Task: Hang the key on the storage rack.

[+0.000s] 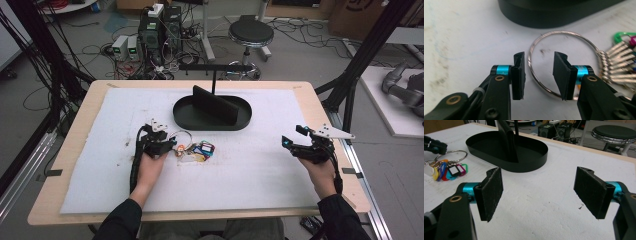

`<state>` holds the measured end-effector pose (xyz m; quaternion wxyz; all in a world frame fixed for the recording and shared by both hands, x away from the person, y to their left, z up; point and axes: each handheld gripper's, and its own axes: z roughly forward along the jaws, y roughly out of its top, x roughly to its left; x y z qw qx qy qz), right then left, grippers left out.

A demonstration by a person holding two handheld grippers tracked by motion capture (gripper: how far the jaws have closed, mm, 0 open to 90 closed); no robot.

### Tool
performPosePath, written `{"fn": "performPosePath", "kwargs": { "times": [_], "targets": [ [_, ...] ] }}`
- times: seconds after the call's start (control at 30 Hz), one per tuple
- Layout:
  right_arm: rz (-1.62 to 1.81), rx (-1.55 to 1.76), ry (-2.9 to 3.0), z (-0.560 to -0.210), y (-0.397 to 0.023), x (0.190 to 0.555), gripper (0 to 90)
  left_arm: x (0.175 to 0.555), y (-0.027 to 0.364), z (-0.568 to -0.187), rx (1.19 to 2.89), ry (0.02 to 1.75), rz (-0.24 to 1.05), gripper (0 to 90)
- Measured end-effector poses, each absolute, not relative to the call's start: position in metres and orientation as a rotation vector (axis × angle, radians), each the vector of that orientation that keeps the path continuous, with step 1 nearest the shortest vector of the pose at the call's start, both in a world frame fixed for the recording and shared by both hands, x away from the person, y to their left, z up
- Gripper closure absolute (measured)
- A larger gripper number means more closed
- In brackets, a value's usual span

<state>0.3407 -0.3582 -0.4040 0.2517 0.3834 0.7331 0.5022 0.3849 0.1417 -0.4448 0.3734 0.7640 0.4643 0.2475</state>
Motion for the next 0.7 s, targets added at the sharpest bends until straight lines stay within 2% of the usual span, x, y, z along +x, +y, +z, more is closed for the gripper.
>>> {"fn": "performPosePath", "kwargs": {
  "times": [0.13, 0.23, 0.37, 0.4, 0.6, 0.7],
  "targets": [
    [1.366, 1.047, 2.002, -0.404, -0.357, 0.341, 23.7, 0.397, 0.14, -0.448, 2.004, 1.167, 0.672, 63.2],
    [1.364, 1.039, 2.004, -0.405, -0.357, 0.341, 23.7, 0.4, 0.139, -0.451, 2.027, 1.144, 0.661, 68.9],
    [1.365, 1.039, 2.006, -0.406, -0.358, 0.342, 23.7, 0.398, 0.136, -0.451, 2.058, 1.084, 0.645, 84.5],
    [1.365, 1.038, 2.006, -0.406, -0.358, 0.342, 23.7, 0.398, 0.135, -0.451, 2.059, 1.085, 0.651, 85.9],
    [1.372, 1.027, 2.006, -0.405, -0.356, 0.341, 23.9, 0.399, 0.14, -0.451, 2.028, 1.097, 0.603, 86.2],
    [1.374, 1.028, 2.005, -0.405, -0.357, 0.342, 23.9, 0.399, 0.147, -0.45, 1.937, 1.123, 0.53, 86.2]
  ]
}}
